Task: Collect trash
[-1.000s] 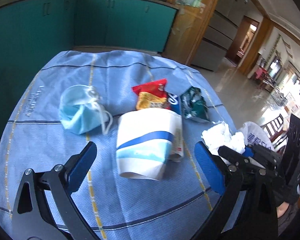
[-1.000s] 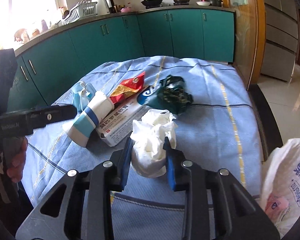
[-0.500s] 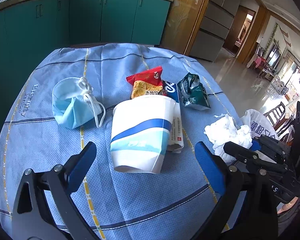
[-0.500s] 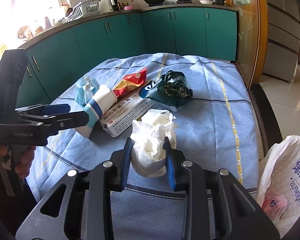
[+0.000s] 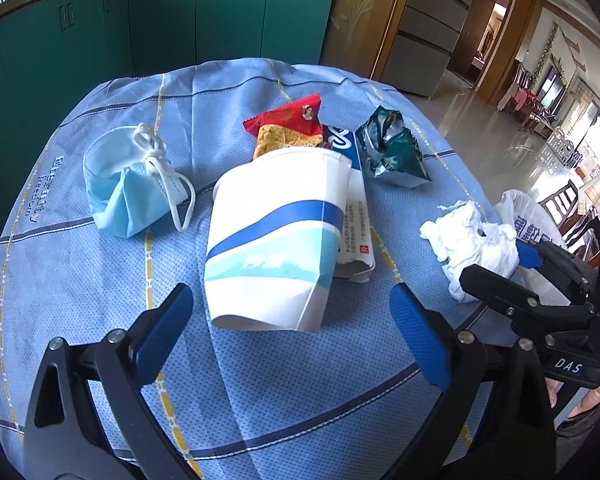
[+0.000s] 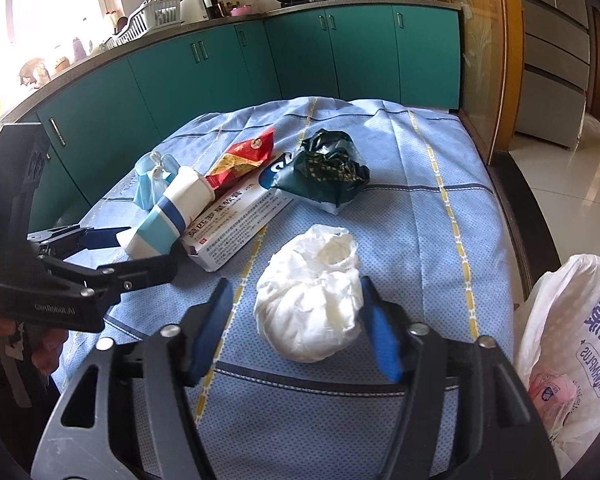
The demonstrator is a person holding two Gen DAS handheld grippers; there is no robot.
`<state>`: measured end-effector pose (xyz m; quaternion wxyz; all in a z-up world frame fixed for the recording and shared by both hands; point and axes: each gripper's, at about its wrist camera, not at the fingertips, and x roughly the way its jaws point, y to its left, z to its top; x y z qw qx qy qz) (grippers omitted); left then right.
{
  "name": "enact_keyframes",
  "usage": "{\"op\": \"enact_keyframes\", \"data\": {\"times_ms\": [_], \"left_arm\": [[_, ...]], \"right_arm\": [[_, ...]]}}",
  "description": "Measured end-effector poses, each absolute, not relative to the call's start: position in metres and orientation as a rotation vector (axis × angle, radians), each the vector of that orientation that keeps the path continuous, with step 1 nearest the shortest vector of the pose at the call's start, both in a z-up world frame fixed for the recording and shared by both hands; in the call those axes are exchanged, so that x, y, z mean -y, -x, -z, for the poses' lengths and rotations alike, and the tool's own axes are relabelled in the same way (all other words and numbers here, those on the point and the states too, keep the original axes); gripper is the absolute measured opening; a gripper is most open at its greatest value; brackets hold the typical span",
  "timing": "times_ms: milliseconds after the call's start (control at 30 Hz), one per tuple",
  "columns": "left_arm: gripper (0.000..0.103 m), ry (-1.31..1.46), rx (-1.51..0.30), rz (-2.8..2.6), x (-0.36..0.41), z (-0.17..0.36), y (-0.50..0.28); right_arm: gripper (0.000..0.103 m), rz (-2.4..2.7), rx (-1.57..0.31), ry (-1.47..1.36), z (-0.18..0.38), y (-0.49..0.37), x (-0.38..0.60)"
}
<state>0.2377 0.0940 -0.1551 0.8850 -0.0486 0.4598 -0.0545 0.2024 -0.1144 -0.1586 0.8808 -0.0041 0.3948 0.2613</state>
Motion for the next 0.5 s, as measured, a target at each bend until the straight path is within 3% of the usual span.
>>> {"op": "enact_keyframes", "data": {"times_ms": [167,233,300,400,500], "left_arm": [[0.098,0.083,-0.963,0.109,-0.0934,0.1583,-0.2379],[0.090,0.077,-0.964,0.114,-0.0925,0.1586,-0.2376],[0.075,0.066,-0.973,0.113,-0.0918,0.1600,-0.2378],[0.060,0.048,-0.987,0.107,-0.0921,0.1630,-0.2385],[0.055,0.039,-0.992,0.106,-0.0926,0.1636,-0.2384]], "right_arm": [[0.066,-0.535,-0.831,0.011,0.1602,-0.2031,0.1143],[0.066,-0.532,-0.831,0.014,0.1600,-0.2029,0.1146],[0.066,-0.531,-0.832,0.015,0.1601,-0.2027,0.1146],[0.066,-0.530,-0.831,0.017,0.1604,-0.2024,0.1145],[0.066,-0.529,-0.832,0.018,0.1610,-0.2026,0.1146]]}}
